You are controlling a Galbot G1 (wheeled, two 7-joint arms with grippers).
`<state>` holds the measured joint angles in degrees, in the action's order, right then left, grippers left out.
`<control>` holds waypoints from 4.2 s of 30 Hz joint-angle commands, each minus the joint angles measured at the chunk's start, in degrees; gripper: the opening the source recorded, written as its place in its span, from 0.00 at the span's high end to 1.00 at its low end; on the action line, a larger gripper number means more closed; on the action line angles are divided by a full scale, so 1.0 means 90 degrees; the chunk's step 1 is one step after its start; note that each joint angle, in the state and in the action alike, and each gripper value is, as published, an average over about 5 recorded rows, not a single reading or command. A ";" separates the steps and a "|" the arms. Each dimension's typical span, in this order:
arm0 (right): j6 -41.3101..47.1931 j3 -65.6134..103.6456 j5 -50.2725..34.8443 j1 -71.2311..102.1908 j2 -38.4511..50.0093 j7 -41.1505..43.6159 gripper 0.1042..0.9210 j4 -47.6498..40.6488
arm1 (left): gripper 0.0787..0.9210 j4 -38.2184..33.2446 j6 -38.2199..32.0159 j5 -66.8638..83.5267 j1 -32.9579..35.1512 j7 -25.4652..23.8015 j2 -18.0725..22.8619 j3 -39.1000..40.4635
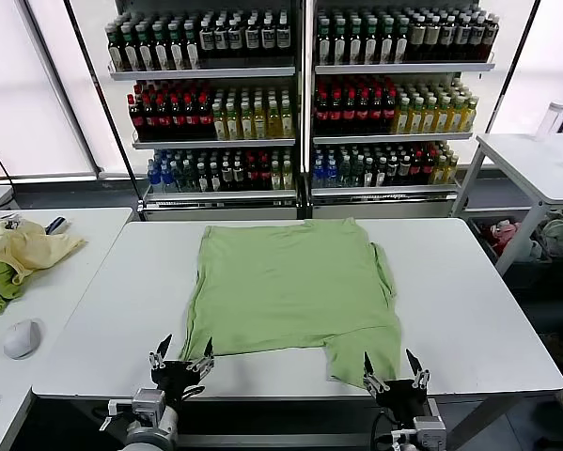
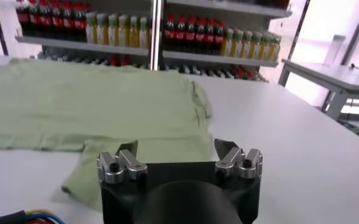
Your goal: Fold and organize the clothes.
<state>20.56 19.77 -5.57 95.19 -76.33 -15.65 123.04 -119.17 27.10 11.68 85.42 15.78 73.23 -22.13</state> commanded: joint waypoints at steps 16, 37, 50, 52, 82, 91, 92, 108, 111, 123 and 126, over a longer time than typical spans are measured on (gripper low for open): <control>0.0464 -0.0031 -0.1094 0.0068 -0.0143 -0.0321 0.31 -0.0154 | 0.31 0.0229 0.0546 0.1265 -0.0197 0.0065 -0.0345 -0.0022; -0.0155 0.0488 -0.1229 0.0010 0.0168 0.0210 0.96 0.0307 | 0.98 -0.0023 -0.0147 0.1540 -0.0124 -0.0304 -0.0611 -0.0130; -0.0498 0.0790 -0.1460 -0.1223 0.0846 0.0377 0.96 -0.0111 | 0.99 0.0128 -0.0192 0.1836 -0.0865 -0.0397 -0.1194 -0.0095; -0.0479 0.0730 -0.1533 -0.1601 0.0948 0.0368 0.96 -0.0310 | 0.99 0.0323 -0.0188 0.1861 -0.1128 -0.0406 -0.1246 -0.0005; -0.0025 -0.0804 -0.0966 -0.4680 0.1190 0.0633 0.93 -0.2951 | 0.99 0.2767 -0.0261 0.0939 -0.3424 -0.0343 -0.1118 0.1345; 0.0085 -0.0663 -0.1026 -0.4137 0.1173 0.0633 0.64 -0.2537 | 0.81 0.2210 -0.0208 0.0842 -0.2994 -0.0225 -0.1089 0.1085; 0.0081 -0.0611 -0.1039 -0.4043 0.1195 0.0627 0.61 -0.2473 | 0.78 0.2160 -0.0212 0.0847 -0.2921 -0.0215 -0.1124 0.1034; 0.0631 0.0024 -0.1844 -0.3380 0.1099 0.0231 0.13 -0.2537 | 0.23 0.2514 0.0046 0.1295 -0.2958 -0.0232 -0.1240 0.0993; 0.0699 -0.0044 -0.2111 -0.3516 0.1089 0.0218 0.12 -0.2694 | 0.15 0.2557 0.0105 0.1378 -0.3031 -0.0248 -0.1226 0.1037; 0.0462 -0.0389 -0.2528 -0.4197 0.1069 0.0354 0.41 -0.3140 | 0.41 0.2679 0.0176 0.1544 -0.3074 -0.0328 -0.1184 0.1112; 0.0473 -0.0453 -0.2596 -0.4264 0.1081 0.0414 0.50 -0.3219 | 0.51 0.2705 0.0182 0.1549 -0.3081 -0.0349 -0.1166 0.1117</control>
<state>24.83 16.30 -26.81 58.74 -66.49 -12.10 95.84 -95.61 27.94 24.77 57.90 12.88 62.64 -12.21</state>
